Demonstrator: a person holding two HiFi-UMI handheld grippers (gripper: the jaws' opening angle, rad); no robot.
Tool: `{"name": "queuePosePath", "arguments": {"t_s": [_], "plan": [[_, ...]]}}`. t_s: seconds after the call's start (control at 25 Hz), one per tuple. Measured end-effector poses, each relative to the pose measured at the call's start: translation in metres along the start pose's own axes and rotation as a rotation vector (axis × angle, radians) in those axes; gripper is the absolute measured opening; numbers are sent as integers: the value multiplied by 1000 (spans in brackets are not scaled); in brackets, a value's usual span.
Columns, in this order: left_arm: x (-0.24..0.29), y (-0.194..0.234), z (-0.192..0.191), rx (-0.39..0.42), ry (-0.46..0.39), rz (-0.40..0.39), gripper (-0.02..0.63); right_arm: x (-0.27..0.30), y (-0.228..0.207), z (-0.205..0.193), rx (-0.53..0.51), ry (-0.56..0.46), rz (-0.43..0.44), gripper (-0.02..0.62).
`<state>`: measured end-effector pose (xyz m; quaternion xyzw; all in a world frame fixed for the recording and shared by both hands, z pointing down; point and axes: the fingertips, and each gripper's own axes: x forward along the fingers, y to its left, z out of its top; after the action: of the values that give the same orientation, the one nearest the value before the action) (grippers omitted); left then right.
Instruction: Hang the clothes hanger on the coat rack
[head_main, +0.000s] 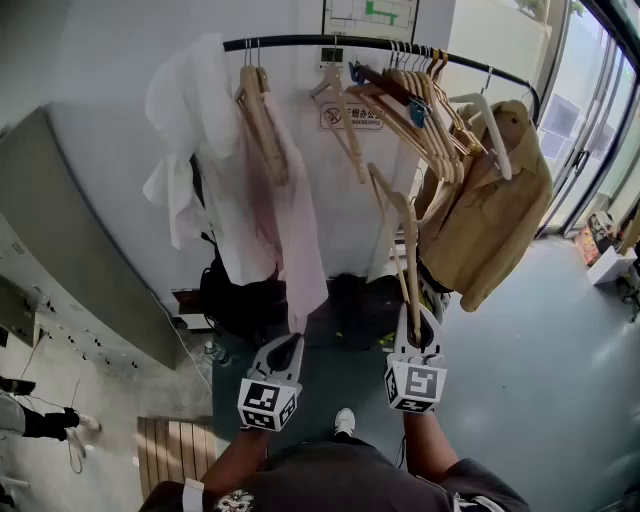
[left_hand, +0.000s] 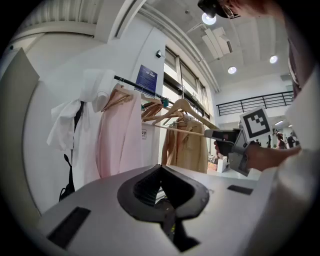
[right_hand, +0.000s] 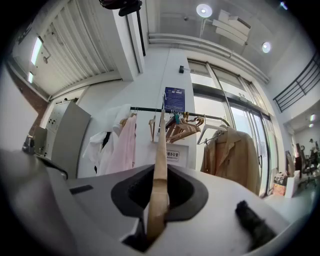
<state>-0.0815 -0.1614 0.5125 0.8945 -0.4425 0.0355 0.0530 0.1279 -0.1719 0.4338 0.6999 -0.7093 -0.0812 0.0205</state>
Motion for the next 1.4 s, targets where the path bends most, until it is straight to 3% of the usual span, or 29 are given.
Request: {"name": "queuePosePath", "arguments": {"t_s": [0.48, 0.8, 1.04, 1.4], "plan": [[70, 29, 9, -33, 4, 138, 9, 111, -28, 25, -3, -70, 107, 44], [97, 30, 11, -40, 19, 191, 9, 189, -34, 40, 32, -6, 149, 44], [104, 39, 6, -51, 36, 197, 9, 228, -30, 77, 11, -38, 161, 44], [105, 62, 20, -33, -5, 174, 9, 279, -21, 119, 21, -46, 161, 44]]}}
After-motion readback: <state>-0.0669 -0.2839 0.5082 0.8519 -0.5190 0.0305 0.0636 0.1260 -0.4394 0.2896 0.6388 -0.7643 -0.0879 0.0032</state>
